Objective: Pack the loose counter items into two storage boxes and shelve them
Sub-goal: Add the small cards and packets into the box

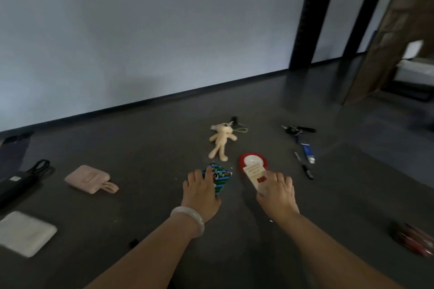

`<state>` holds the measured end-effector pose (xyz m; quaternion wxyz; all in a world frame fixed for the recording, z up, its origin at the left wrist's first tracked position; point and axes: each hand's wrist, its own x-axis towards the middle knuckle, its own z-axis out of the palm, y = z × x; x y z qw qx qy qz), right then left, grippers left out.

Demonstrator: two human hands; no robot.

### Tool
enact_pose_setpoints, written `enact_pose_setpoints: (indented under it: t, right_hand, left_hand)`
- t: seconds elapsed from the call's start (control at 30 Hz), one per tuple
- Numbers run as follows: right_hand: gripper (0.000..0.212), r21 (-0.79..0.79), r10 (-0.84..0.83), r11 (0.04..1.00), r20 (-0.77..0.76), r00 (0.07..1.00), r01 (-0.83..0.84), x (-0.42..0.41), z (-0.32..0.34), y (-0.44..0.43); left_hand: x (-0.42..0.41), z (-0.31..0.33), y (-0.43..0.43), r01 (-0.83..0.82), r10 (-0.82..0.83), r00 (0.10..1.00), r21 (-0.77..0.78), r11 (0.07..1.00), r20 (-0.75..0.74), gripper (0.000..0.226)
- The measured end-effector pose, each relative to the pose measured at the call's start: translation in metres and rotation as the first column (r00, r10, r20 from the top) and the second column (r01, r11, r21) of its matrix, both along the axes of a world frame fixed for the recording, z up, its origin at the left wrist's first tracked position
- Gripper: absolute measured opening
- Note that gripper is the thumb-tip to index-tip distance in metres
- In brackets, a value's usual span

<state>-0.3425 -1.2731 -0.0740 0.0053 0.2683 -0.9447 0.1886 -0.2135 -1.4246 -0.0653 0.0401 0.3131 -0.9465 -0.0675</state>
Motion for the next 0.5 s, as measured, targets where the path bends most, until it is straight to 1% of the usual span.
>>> enact_pose_setpoints:
  t: [0.2,0.3,0.5]
  right_hand:
    - [0.052,-0.016,-0.086,0.996,-0.098,0.991,0.085,-0.011,0.019,0.116]
    - [0.053,-0.006,-0.158,0.987,-0.072,0.985,0.158,0.0,0.019,0.173]
    - [0.052,-0.019,-0.361,0.933,-0.067,0.93,0.36,0.036,0.03,0.273]
  left_hand:
    - [-0.043,0.026,0.097,0.217,-0.216,0.972,0.005,0.976,-0.095,0.084]
    - [-0.05,0.026,0.148,0.306,-0.305,0.949,0.003,0.952,-0.078,0.083]
    - [-0.056,0.031,0.236,0.526,-0.524,0.846,-0.002,0.85,-0.103,0.076]
